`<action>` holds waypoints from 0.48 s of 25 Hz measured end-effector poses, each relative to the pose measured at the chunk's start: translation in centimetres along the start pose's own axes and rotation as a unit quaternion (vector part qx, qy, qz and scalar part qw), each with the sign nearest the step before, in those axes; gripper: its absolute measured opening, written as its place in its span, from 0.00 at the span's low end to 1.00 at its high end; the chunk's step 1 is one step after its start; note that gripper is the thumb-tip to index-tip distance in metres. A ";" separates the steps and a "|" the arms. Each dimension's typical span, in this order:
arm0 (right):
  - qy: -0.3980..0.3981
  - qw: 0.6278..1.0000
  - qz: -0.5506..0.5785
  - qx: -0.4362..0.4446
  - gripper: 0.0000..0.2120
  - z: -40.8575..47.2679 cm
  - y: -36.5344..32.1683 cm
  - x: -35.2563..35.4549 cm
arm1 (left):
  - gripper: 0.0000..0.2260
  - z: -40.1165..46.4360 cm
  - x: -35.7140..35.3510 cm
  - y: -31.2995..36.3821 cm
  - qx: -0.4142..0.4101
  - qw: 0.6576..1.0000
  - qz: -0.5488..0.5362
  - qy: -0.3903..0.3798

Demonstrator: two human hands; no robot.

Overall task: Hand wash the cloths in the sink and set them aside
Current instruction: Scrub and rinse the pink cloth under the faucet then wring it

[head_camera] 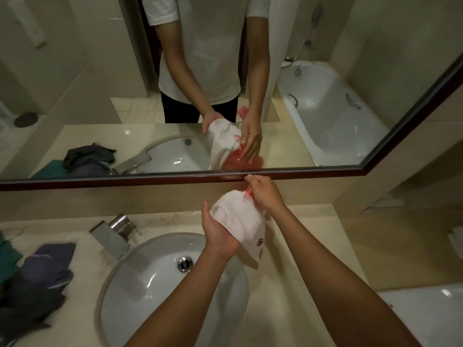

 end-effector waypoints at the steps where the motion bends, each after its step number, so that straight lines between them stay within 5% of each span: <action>1: -0.007 1.000 -0.014 0.005 0.19 0.3 0.2 0.0 | 0.37 0.2 0.2 -0.1 -0.002 1.000 0.002 0.002; 12: -0.017 0.996 -0.091 0.018 0.20 0.8 1.2 -0.4 | 0.37 0.9 1.4 -0.2 -0.035 0.999 0.000 0.021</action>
Point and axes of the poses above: each hand's wrist, its own z-axis towards the middle knuckle, its own x-axis out of the back of the hand, y = z × x, the point moved 2 cm from there along z, towards the middle knuckle, and after that the axes turned 10 degrees about -y, right-handed, at the moved point
